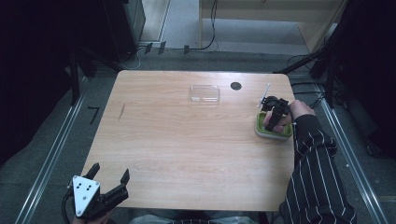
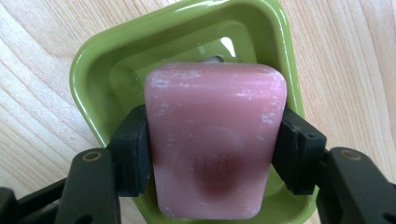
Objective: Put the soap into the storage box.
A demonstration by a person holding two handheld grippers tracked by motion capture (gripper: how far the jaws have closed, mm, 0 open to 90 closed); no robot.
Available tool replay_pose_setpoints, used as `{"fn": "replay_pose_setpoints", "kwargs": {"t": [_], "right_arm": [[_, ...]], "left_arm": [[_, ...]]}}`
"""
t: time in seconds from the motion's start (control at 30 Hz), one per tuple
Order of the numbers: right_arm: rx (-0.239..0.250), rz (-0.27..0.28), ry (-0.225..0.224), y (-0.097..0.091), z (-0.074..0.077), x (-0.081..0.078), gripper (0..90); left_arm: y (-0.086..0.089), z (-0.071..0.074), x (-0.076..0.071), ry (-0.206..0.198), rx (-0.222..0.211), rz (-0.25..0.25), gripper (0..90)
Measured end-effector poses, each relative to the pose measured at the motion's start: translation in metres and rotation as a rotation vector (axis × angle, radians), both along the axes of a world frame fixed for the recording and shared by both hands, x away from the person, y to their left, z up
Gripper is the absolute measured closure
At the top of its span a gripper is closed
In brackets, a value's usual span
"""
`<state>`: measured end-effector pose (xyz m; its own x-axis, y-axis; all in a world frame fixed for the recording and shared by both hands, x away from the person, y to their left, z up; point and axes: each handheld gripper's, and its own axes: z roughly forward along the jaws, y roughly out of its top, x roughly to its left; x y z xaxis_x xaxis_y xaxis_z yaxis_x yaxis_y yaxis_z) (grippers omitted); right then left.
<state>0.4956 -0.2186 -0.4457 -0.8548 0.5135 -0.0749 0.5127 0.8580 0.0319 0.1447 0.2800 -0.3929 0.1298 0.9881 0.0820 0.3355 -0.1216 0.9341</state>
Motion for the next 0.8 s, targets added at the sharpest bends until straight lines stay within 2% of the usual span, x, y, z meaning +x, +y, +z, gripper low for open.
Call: {"fn": "replay_pose_setpoints", "kwargs": {"t": [0.13, 0.17, 0.27, 0.43, 0.53, 0.7, 0.77, 0.8], "right_arm": [[0.002, 0.01, -0.002, 0.001, -0.001, -0.001, 39.0], [-0.004, 0.038, -0.005, 0.002, -0.001, -0.002, 39.0], [-0.009, 0.038, -0.006, 0.002, -0.001, -0.002, 38.9], [0.008, 0.014, -0.02, 0.002, 0.004, -0.003, 35.4], [0.027, -0.002, -0.044, 0.002, 0.013, -0.003, 34.0], [0.025, -0.019, -0.036, 0.002, 0.015, -0.004, 30.3], [0.021, -0.045, -0.025, 0.002, 0.014, -0.005, 27.4], [0.024, -0.066, -0.01, 0.001, 0.014, -0.006, 22.7]], "left_arm": [[0.0, 0.0, 0.0, 0.001, 0.0, -0.002, 13.4], [0.0, 0.0, 0.0, 0.001, 0.0, -0.002, 13.4], [0.0, 0.0, 0.0, 0.001, 0.0, -0.004, 13.4], [0.001, 0.0, 0.0, -0.001, -0.001, -0.003, 13.4], [0.0, 0.0, 0.0, 0.0, -0.001, -0.004, 13.3], [0.0, 0.0, 0.001, -0.002, -0.004, -0.004, 13.4], [0.0, 0.0, 0.002, -0.004, -0.005, -0.008, 13.4], [-0.001, 0.0, 0.002, -0.003, -0.004, -0.011, 13.3]]}}
